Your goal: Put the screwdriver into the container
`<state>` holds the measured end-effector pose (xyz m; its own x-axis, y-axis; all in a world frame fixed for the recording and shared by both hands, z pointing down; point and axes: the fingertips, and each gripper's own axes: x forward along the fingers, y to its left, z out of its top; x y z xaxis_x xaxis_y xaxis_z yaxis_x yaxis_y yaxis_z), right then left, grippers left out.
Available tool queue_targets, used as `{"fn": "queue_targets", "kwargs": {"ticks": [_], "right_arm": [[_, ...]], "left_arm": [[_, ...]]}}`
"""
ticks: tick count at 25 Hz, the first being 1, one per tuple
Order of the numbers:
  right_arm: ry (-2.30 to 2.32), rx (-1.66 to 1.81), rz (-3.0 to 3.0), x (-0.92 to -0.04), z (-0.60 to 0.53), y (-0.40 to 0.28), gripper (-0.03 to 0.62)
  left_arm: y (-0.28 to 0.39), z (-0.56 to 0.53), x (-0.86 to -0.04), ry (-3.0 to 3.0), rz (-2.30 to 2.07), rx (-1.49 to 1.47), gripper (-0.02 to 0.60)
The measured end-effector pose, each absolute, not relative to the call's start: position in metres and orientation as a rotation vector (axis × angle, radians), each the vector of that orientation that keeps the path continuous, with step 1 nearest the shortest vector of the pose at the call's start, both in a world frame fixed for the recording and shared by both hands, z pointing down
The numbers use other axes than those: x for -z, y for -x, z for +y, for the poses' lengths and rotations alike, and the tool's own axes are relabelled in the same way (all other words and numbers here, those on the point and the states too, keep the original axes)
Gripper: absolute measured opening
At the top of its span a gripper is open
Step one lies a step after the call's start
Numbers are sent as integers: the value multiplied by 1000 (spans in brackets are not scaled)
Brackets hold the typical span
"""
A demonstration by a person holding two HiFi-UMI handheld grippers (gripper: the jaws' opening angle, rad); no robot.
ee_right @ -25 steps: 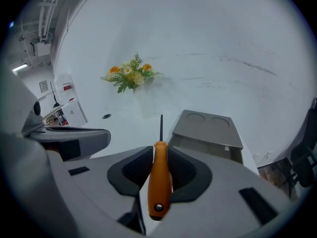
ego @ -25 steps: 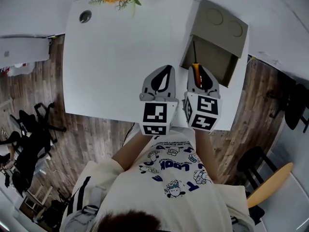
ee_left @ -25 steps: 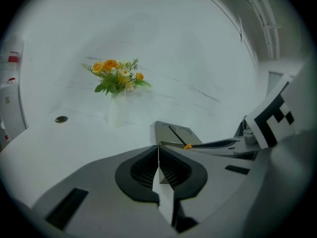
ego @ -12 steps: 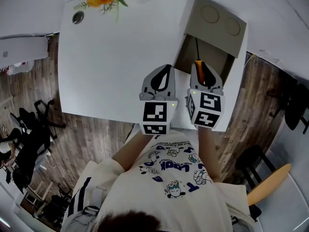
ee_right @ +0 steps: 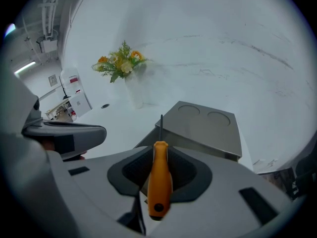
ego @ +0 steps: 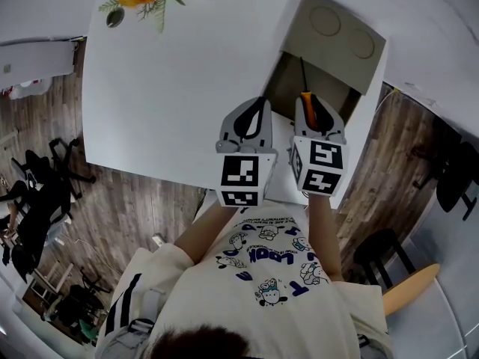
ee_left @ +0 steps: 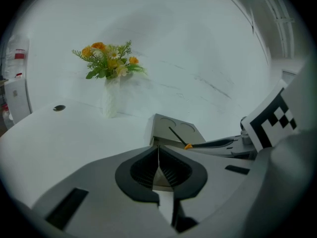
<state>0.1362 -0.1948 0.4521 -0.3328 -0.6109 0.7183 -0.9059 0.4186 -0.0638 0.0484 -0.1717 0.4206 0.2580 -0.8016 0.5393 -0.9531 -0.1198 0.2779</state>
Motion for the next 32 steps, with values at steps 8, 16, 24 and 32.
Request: {"fn": "queue_targets", "kwargs": {"ticks": [8, 16, 24, 32], "right_arm": [[-1141, -617, -2067, -475, -197, -145, 107], [-1005, -626, -2055, -495, -195, -141, 107], [-928, -613, -2029, -514, -199, -149, 107], [-857, -584, -1989, -530, -200, -155, 109]], "left_arm": [[-57, -172, -435, -1897, -1615, -362, 21], [-59, -168, -449, -1826, -1637, -372, 21], [-63, -169, -458, -1788, -1656, -366, 21], [-65, -171, -464, -1763, -1668, -364, 21]]}}
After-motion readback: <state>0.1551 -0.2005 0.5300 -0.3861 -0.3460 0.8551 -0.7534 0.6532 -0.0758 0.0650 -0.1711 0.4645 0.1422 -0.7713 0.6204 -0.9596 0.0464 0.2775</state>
